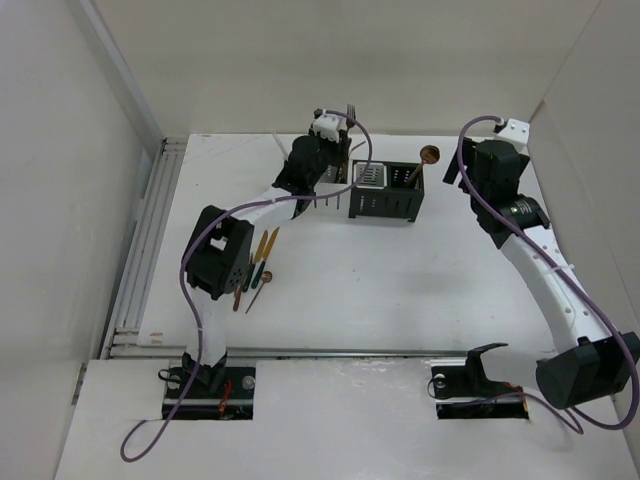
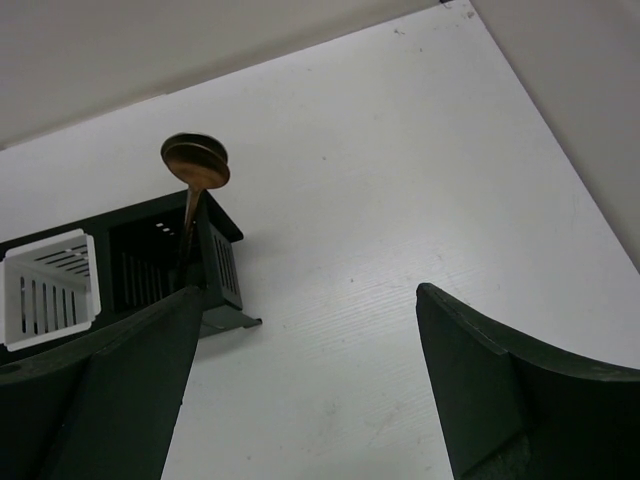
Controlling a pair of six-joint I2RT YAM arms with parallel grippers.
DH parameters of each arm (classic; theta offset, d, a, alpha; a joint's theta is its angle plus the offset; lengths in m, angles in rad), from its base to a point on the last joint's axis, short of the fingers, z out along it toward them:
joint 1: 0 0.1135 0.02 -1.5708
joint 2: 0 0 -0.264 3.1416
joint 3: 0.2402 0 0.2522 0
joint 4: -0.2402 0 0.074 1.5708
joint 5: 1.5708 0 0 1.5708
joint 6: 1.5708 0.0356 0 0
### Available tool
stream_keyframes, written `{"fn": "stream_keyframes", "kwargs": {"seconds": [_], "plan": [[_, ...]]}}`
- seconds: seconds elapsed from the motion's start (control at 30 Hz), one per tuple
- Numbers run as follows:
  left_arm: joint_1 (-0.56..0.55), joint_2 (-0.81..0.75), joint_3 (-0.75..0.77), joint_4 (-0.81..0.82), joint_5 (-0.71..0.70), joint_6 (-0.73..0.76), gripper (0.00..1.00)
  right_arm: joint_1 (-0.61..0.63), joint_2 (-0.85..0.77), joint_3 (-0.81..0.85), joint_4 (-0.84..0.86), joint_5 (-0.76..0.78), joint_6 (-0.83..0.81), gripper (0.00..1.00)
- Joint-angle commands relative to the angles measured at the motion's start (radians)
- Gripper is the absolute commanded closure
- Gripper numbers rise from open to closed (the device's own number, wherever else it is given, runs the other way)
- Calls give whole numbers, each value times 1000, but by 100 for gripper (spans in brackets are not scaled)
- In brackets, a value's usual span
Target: Sort the eating utensils into containers
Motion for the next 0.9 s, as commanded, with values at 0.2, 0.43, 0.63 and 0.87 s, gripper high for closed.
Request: {"fn": "stream_keyframes", "kwargs": {"seconds": [0.2, 0.43, 0.63, 0.87], "plan": [[5, -231, -81, -97, -64, -16, 34, -5, -108, -50, 26, 2, -31, 8], [49, -449, -81, -469, -162, 62, 34, -5, -179, -174, 115, -141, -31, 7], [260, -593, -203, -960, -126, -7, 44, 59, -179, -253, 124, -155, 31, 8], [347, -620, -467, -1081, 19, 133, 44, 149, -179, -314, 143, -155, 55, 8]]}}
